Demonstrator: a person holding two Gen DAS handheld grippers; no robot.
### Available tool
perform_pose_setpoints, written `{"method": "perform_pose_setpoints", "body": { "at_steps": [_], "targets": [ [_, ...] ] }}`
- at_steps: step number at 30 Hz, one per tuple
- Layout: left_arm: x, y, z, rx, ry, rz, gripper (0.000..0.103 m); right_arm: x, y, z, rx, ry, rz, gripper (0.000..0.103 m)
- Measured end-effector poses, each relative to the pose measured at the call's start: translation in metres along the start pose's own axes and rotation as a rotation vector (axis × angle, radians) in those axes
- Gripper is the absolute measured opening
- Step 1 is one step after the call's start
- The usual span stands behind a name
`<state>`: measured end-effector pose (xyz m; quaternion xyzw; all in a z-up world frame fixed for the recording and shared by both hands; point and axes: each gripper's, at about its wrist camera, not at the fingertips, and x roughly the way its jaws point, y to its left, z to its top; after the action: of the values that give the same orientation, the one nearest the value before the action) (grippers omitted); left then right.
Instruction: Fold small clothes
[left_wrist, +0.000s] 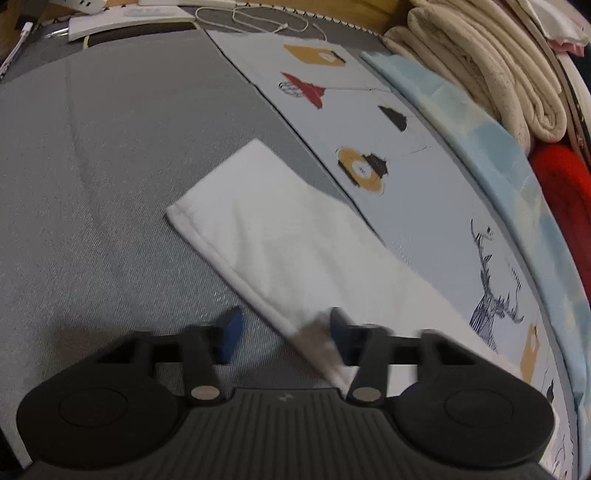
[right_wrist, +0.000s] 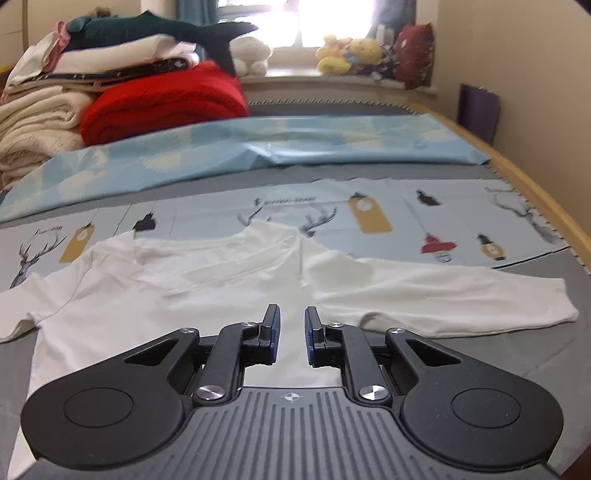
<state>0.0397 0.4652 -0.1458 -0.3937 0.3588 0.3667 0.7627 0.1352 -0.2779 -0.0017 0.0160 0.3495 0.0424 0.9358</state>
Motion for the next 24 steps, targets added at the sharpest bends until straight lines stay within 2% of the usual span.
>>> {"method": "perform_pose_setpoints", "body": {
  "at_steps": [1, 4, 7, 11, 14, 17, 20, 22, 23, 24],
  "targets": [
    [0.001, 0.000, 0.001, 0.001, 0.004, 0.014, 0.004, 0.003, 0.004, 0.002, -0.011, 0.025, 0.013, 0.015],
    [-0.005, -0.013, -0.003, 0.022, -0.034, 0.074, 0.003, 0.011, 0.023, 0.014, -0.054, 0.083, 0.005, 0.015],
    [-0.027, -0.049, -0.009, 0.111, -0.130, 0.086, 0.003, 0.022, 0.045, 0.035, -0.069, 0.101, 0.027, 0.015],
    [-0.062, -0.115, -0.031, 0.251, -0.222, -0.031, 0.003, 0.047, 0.074, 0.045, -0.145, 0.105, 0.108, 0.015],
    [-0.082, -0.177, -0.066, 0.409, -0.234, -0.160, 0.003, 0.067, 0.076, 0.031, -0.140, 0.125, 0.117, 0.015],
    [-0.094, -0.243, -0.115, 0.568, -0.180, -0.318, 0.003, 0.094, 0.064, 0.012, -0.063, 0.264, 0.077, 0.015],
    [-0.107, -0.303, -0.175, 0.678, -0.076, -0.519, 0.003, 0.107, 0.051, 0.009, 0.030, 0.303, 0.107, 0.015],
    [-0.114, -0.337, -0.218, 0.728, 0.051, -0.672, 0.004, 0.109, 0.046, 0.011, 0.034, 0.277, 0.103, 0.015],
    [-0.116, -0.352, -0.239, 0.766, 0.141, -0.739, 0.004, 0.110, 0.045, 0.012, 0.027, 0.269, 0.092, 0.015],
    [-0.117, -0.366, -0.258, 0.811, 0.219, -0.785, 0.009, 0.110, 0.042, 0.013, 0.027, 0.257, 0.087, 0.015]
  ]
}}
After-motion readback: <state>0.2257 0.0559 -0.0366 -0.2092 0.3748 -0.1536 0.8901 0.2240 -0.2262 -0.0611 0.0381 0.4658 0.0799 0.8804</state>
